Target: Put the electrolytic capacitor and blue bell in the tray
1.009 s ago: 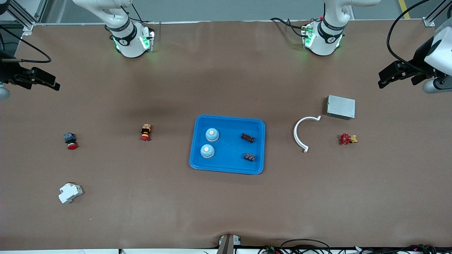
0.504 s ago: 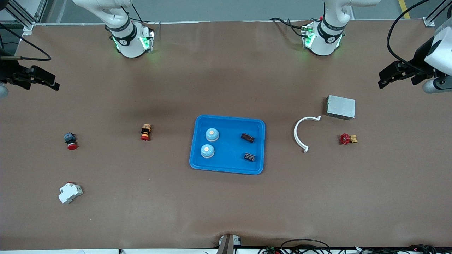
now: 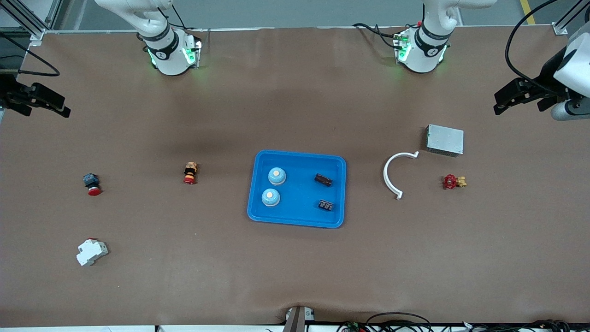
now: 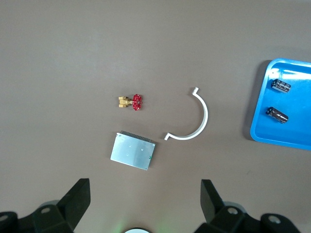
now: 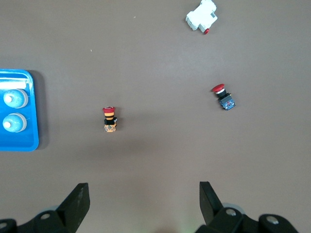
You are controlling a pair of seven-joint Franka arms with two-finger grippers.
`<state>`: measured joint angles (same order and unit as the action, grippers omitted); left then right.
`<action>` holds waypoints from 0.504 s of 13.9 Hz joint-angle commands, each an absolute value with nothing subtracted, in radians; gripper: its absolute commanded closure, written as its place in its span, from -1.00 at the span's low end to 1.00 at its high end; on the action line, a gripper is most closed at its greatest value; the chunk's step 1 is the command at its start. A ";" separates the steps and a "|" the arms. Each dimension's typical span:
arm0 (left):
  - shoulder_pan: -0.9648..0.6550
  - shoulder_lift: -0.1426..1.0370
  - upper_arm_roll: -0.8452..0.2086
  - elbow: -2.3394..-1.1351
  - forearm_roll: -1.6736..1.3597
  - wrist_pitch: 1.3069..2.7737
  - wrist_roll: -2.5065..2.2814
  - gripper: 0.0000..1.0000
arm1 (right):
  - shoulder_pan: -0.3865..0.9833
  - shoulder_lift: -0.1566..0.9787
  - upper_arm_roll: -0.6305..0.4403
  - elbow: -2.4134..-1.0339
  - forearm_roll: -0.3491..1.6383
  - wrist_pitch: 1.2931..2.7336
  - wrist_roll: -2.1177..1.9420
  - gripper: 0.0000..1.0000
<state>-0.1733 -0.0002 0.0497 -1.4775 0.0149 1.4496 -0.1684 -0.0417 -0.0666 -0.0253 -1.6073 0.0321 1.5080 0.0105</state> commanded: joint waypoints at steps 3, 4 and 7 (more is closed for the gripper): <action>-0.172 -0.015 0.026 -1.476 0.023 1.436 -0.146 -1.00 | -0.045 -0.055 -0.023 -1.571 0.018 1.491 0.008 -1.00; -0.170 -0.015 0.028 -1.474 0.026 1.436 -0.147 -1.00 | -0.046 -0.057 -0.023 -1.569 0.017 1.491 0.009 -1.00; -0.164 -0.015 0.032 -1.465 0.029 1.436 -0.150 -1.00 | -0.051 -0.057 -0.025 -1.557 0.018 1.491 0.012 -1.00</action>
<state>-0.1692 -0.0003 0.0319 -1.4716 0.0150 1.4495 -0.1615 -0.0435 -0.0665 -0.0293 -1.5877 0.0315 1.5068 0.0103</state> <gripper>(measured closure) 0.000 0.000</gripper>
